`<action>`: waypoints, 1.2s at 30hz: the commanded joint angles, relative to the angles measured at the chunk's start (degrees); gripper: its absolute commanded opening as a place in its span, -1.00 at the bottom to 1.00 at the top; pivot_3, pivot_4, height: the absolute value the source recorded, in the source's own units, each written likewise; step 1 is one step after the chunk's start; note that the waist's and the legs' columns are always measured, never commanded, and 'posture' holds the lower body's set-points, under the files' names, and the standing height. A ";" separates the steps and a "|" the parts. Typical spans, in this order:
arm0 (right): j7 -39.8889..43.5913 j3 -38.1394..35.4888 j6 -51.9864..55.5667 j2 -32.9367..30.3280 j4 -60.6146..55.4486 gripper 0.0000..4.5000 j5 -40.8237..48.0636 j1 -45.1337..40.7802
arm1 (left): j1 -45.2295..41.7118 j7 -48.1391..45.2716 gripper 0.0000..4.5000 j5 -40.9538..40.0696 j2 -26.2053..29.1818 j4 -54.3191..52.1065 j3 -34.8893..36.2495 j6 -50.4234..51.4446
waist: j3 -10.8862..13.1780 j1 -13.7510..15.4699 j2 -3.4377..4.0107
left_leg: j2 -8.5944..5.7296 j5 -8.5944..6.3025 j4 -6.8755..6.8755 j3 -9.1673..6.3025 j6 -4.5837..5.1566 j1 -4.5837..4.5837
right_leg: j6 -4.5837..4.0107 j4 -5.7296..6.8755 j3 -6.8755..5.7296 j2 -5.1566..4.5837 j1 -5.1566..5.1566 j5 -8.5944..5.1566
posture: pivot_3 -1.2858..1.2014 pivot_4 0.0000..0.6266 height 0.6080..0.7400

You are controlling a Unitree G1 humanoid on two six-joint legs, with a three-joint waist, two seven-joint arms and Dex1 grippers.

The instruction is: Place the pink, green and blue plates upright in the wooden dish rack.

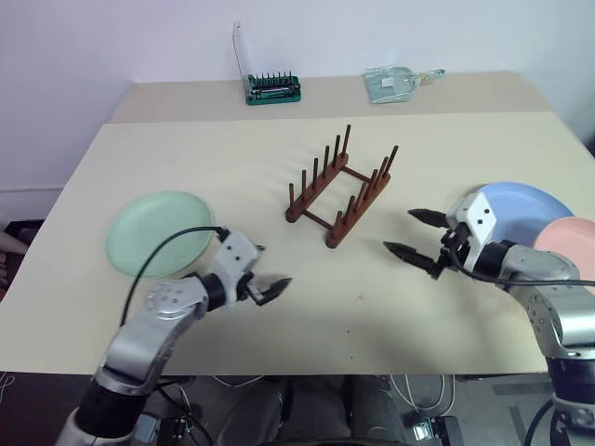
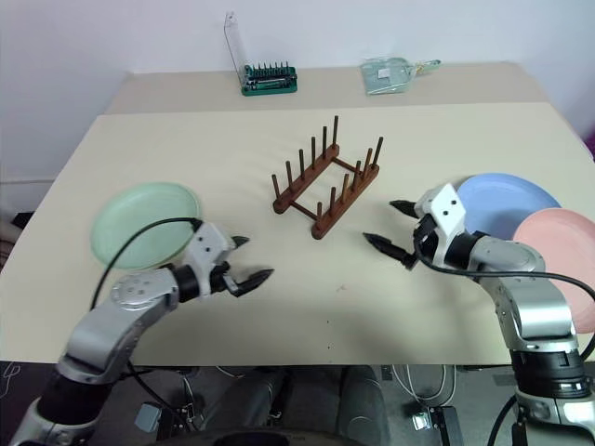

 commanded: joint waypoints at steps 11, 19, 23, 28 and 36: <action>-9.44 5.92 3.67 4.78 -14.32 1.00 -1.68 7.27 | -15.29 21.59 0.76 10.51 -27.69 27.66 -5.23 0.62 | -0.09 0.30 -0.30 | 0.03 0.01 0.04 0.11 0.00 0.18 | 0.08 -0.04 0.10 0.04 0.17 0.10 | 0.03 -0.52 1.00; -9.12 5.18 2.85 3.24 -12.24 1.00 -3.00 6.72 | -17.46 20.32 -0.65 11.83 -27.88 31.07 -3.92 -3.88 | -0.09 -0.10 -0.29 | 0.04 -0.22 -0.03 0.16 0.37 0.64 | 0.16 -0.15 0.11 0.04 0.58 0.10 | 0.03 -0.52 1.00; -6.54 2.49 3.59 -0.58 -11.71 1.00 -2.59 8.98 | -18.94 6.07 -0.65 11.05 -19.98 30.63 -7.67 -14.50 | -0.08 -0.02 -0.30 | 0.04 -0.20 -0.02 0.17 0.34 0.62 | 0.16 -0.14 0.11 0.04 0.56 0.10 | 0.03 -0.52 1.00; -5.44 -2.44 3.55 -2.91 -10.68 1.00 -1.97 12.82 | -23.22 -14.56 -0.65 6.85 -12.03 33.50 -8.96 -23.71 | -0.07 0.03 -0.29 | 0.04 -0.19 -0.03 0.17 0.32 0.54 | 0.16 -0.28 0.10 0.05 0.54 0.11 | 0.03 -0.52 1.00; -6.55 -7.43 4.16 -3.13 -13.66 1.00 -2.13 17.27 | -30.94 -28.81 -0.65 6.15 -11.21 47.15 -8.93 -29.77 | -0.06 -0.16 -0.28 | 0.04 -0.19 -0.04 0.21 0.35 0.45 | 0.32 -0.79 0.11 0.06 0.66 0.27 | 0.03 -0.52 1.00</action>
